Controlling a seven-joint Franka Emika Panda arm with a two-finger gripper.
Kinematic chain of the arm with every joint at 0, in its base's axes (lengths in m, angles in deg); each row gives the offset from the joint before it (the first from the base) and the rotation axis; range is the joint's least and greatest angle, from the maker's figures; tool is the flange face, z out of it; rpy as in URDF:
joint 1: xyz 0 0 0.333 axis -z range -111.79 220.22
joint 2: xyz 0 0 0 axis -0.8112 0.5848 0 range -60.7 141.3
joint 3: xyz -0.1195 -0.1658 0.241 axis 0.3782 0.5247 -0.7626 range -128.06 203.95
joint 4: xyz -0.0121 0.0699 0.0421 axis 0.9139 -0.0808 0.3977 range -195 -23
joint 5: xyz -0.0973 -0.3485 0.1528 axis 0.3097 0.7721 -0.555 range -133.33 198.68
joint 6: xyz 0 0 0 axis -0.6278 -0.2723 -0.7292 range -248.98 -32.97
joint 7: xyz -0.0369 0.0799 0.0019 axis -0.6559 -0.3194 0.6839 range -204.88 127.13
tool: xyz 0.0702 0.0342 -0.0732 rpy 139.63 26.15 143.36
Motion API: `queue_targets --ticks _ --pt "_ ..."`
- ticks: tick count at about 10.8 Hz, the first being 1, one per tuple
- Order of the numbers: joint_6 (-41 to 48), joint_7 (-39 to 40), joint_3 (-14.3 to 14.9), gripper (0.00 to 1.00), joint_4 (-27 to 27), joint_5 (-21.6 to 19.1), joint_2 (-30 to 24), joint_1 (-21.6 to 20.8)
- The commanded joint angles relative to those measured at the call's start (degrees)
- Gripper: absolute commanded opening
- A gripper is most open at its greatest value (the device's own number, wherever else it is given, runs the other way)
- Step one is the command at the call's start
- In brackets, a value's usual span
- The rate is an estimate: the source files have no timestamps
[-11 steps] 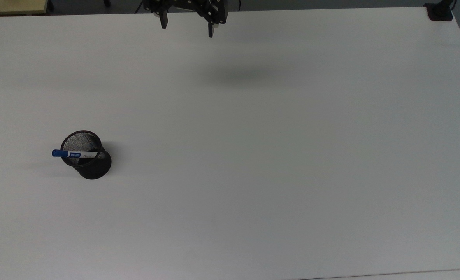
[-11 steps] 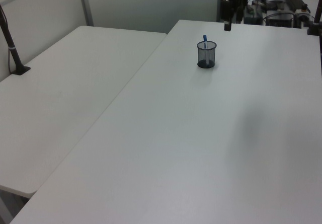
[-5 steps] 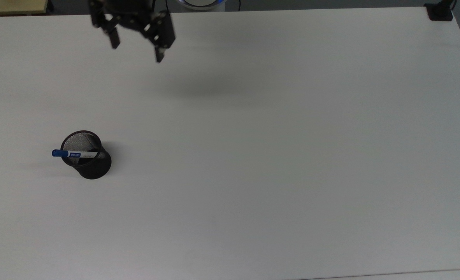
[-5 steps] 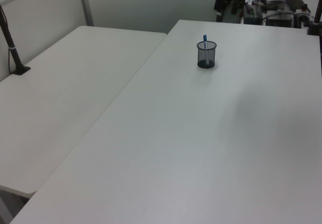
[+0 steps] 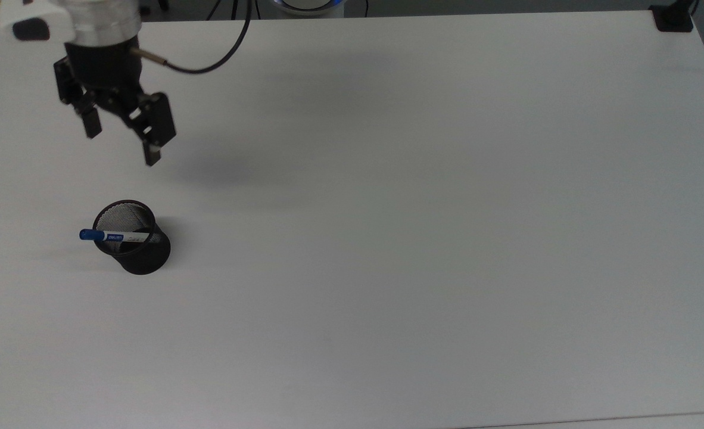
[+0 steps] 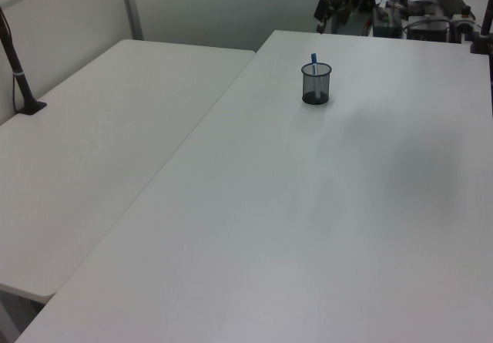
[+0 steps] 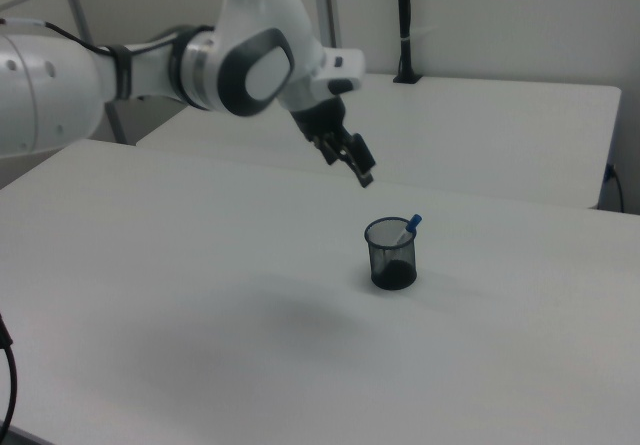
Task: Remove the marker
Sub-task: 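Move the open gripper down toward the marker in the mesh cup, then close the gripper on the blue-capped marker's upper end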
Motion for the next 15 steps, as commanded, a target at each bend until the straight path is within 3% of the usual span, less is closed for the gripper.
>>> queue_targets --ticks 1,3,7,10,12,15 --pt "-10.16 -1.35 2.31 1.0 0.02 1.02 5.68 0.29" --pt "-17.27 -5.03 3.11 1.0 0.02 3.11 8.94 0.38" --pt "-25.91 -10.67 4.08 0.89 0.02 7.6 13.69 0.29" --pt "-26.98 -11.56 4.34 0.7 0.02 10.77 15.19 0.29" --pt "-28.02 -11.56 4.34 0.58 0.02 10.77 15.72 0.29" --pt "-28.73 -11.56 4.34 0.49 -0.07 10.69 15.72 0.29"
